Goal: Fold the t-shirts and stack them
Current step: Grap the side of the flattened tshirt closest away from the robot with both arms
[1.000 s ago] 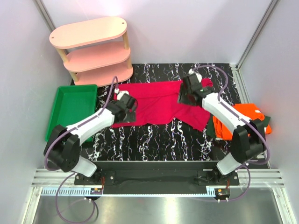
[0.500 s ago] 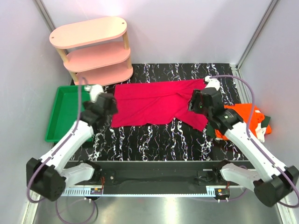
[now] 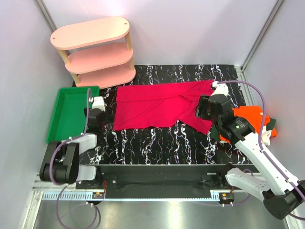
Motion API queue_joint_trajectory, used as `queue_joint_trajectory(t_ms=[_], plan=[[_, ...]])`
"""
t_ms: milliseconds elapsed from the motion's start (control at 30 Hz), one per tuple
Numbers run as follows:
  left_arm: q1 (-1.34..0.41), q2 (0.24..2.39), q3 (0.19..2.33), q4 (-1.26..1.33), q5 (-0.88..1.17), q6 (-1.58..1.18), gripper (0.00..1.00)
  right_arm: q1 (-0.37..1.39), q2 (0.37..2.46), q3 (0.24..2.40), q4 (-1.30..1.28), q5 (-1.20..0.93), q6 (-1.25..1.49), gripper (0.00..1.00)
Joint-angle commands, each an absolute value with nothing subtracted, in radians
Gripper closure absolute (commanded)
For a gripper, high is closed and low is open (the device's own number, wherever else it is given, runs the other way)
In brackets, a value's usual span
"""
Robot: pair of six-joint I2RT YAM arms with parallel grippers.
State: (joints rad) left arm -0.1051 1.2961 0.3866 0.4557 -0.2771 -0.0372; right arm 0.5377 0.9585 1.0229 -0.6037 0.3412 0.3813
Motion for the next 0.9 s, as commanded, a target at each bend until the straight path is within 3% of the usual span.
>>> queue_joint_trajectory(t_ms=[0, 200, 867], plan=[[-0.066, 1.344, 0.344, 0.884, -0.169, 0.023, 0.01, 0.546, 0.927, 1.003, -0.615, 0.356, 0.385, 0.4], [-0.081, 1.385, 0.201, 1.186, -0.213, 0.021, 0.01, 0.549, 0.954, 0.994, -0.592, 0.315, 0.4, 0.41], [-0.089, 1.373, 0.215, 1.152, -0.267, 0.011, 0.01, 0.552, 1.088, 0.988, -0.434, 0.354, 0.422, 0.41]])
